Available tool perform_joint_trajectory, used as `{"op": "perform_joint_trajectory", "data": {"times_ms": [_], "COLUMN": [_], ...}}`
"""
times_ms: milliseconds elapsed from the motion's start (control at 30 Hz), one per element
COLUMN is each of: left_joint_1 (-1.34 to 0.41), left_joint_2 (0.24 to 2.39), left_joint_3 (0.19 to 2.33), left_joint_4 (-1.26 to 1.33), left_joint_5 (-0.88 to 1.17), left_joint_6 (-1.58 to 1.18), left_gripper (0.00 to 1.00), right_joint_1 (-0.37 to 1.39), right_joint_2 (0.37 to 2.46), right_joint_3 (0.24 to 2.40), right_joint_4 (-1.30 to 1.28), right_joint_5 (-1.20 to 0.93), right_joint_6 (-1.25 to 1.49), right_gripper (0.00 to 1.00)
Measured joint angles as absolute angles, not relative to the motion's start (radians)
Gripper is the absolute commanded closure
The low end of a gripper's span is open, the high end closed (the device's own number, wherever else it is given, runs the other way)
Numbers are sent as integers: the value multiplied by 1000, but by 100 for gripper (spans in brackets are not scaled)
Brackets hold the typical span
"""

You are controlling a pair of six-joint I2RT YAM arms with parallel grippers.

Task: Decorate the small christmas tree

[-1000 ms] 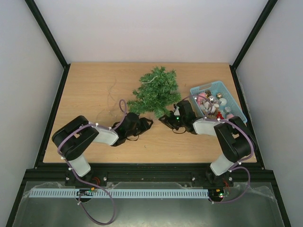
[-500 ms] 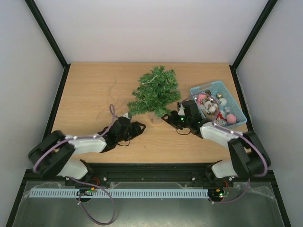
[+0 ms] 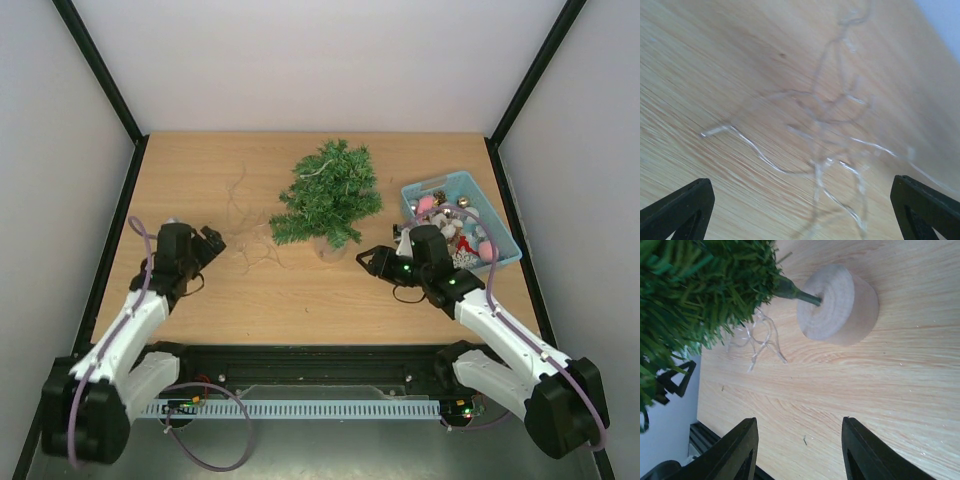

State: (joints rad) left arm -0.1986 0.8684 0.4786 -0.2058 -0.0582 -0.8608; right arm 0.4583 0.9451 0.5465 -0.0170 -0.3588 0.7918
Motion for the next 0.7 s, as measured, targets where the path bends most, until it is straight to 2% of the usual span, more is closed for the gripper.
{"op": "perform_joint_trajectory", "data": {"times_ms": [100, 233, 400, 467, 567, 700], "left_joint_1": [-96, -86, -86, -76, -70, -75], "left_joint_2": [1040, 1253, 1323, 1341, 1358, 1388], "left_joint_3": [554, 664, 755, 791, 825, 846], "left_joint_4": [-223, -215, -210, -208, -208, -216], "left_joint_5": [0, 57, 78, 91, 109, 120], "left_joint_6": [-798, -747, -705, -685, -658, -636], "left_gripper": [1, 3, 25, 29, 30, 26], "right_joint_1": [458, 458, 458, 458, 458, 458], "right_joint_2": [944, 945, 946, 946, 947, 950], "right_joint_3": [546, 550, 569, 571, 571, 571], "right_joint_4": [-55, -85, -104, -105, -107, -106], "right_joint_5": [-361, -364, -370, -373, -376, -382], "right_joint_6": [781, 764, 748, 741, 736, 729], "right_gripper": [52, 51, 51, 51, 50, 49]}}
